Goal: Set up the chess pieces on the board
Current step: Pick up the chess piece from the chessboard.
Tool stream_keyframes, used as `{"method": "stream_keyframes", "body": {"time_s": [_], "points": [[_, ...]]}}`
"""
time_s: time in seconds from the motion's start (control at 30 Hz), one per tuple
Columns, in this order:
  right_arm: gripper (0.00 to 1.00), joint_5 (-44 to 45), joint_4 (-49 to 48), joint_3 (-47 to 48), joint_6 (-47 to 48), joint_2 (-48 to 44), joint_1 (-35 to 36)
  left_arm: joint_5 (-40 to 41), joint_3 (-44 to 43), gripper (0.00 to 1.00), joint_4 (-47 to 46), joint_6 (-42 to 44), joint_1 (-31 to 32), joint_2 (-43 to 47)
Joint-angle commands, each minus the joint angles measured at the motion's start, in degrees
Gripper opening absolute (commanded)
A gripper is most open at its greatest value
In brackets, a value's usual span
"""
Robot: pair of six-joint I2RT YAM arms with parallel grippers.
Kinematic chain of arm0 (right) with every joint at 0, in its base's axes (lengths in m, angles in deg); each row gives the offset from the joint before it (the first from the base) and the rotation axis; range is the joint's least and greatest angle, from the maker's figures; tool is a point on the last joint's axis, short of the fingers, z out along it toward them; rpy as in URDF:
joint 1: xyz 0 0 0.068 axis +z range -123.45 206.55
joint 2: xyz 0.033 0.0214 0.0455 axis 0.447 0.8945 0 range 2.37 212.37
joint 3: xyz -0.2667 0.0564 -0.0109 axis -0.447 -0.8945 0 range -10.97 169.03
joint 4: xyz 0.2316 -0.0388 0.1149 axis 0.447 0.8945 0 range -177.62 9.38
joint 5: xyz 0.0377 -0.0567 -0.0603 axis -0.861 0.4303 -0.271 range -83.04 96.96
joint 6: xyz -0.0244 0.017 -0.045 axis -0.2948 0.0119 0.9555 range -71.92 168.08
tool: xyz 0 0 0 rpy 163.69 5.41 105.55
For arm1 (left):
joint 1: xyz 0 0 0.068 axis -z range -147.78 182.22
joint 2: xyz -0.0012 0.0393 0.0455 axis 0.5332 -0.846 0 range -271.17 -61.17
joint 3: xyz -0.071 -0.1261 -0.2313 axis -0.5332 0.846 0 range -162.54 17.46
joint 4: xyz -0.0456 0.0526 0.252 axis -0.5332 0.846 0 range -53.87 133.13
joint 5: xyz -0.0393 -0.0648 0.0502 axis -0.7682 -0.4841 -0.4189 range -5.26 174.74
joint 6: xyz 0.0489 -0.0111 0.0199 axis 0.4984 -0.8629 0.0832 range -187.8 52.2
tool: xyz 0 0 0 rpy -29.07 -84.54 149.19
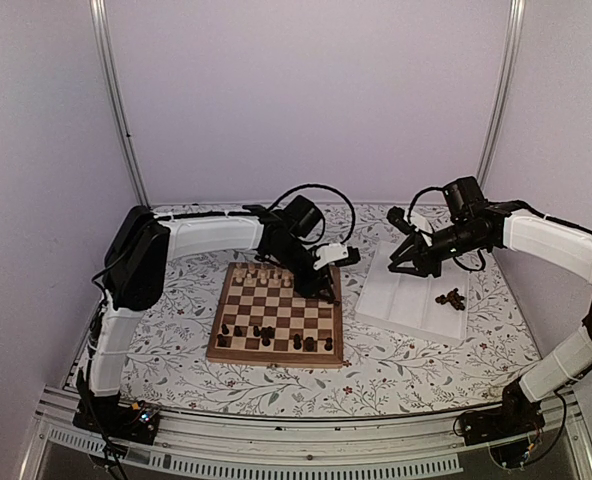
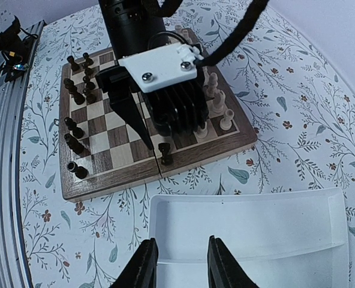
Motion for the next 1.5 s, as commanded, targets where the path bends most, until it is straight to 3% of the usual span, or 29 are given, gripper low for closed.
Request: {"method": "stream_keyframes", "body": {"time_s": [0.0,0.6,0.73,1.0,1.13,1.33,1.47], "points": [[0.30,0.0,-0.9,-0.6,0.5,0.0,-0.1,0.2,-1.4,0.49,2.4,1.9,1.1,-1.6],[0.31,0.4,-0.9,-0.6,0.5,1.5,0.0,2.7,-1.9,0.32,4.3,3.4,2.0,-4.9],[0.31,0.2,-0.9,-0.3,0.2,1.3,-0.1,3.6,-1.1,0.22,4.8,3.8,2.0,-4.9],[0.31,-1.0,-2.8,4.3,-7.3,0.2,-0.1,-0.6,1.6,0.13,2.3,-0.2,1.5,0.7],[0.32,-2.6,-3.5,7.5,-14.8,1.0,0.0,-0.3,11.7,0.12,-10.9,-7.2,0.7,10.4],[0.34,-8.8,-1.1,11.9,-24.9,6.1,-0.4,5.0,32.7,0.14,-43.9,-18.7,0.5,26.1],[0.34,-19.0,1.6,16.6,-29.7,12.2,-0.3,7.5,35.2,0.14,-49.2,-20.5,1.3,27.7]]}}
